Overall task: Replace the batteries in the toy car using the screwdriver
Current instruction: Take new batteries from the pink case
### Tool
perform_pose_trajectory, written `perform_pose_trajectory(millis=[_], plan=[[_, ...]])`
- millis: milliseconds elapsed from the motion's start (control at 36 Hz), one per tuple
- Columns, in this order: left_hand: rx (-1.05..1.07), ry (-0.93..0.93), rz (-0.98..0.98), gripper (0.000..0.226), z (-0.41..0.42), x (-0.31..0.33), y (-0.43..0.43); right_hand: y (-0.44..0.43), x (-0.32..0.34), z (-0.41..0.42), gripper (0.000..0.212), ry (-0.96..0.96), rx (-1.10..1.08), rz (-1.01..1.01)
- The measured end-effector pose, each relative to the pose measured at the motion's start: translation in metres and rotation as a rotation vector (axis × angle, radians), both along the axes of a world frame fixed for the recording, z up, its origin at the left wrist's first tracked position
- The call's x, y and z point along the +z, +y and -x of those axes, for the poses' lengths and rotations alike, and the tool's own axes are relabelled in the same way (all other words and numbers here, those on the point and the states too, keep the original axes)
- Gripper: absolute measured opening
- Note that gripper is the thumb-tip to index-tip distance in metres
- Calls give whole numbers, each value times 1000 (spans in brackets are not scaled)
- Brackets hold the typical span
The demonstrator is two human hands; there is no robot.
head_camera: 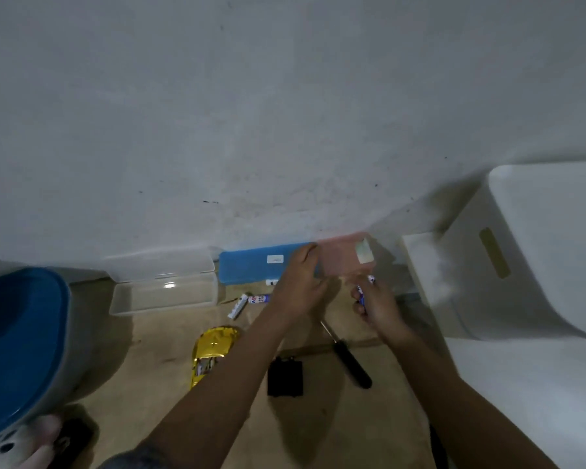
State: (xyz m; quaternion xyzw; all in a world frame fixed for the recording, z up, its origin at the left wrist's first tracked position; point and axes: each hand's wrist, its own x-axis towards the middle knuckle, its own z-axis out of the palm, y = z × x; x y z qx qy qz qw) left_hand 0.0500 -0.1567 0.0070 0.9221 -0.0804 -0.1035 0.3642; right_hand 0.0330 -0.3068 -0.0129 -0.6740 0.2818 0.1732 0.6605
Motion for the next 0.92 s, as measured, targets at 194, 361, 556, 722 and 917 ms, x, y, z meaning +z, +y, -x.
perform_pose_trajectory(millis=[194, 361, 556, 722, 917], plan=[[-73, -18, -95, 65, -17, -24, -9, 12, -17, -10, 33, -129, -110, 36], [-118, -94, -172, 60, -23, -36, -8, 14, -26, -9, 34, -189, -142, 19], [-101, -148, -204, 59, -22, -36, -9, 18, -20, -5, 22, -193, -234, -29], [-113, -172, -218, 57, -23, -34, -10, 19, -22, -9, 21, -155, -282, -61], [-103, -168, -208, 58, -25, -34, -9, 18, -23, -10, 22, -138, -300, -77]])
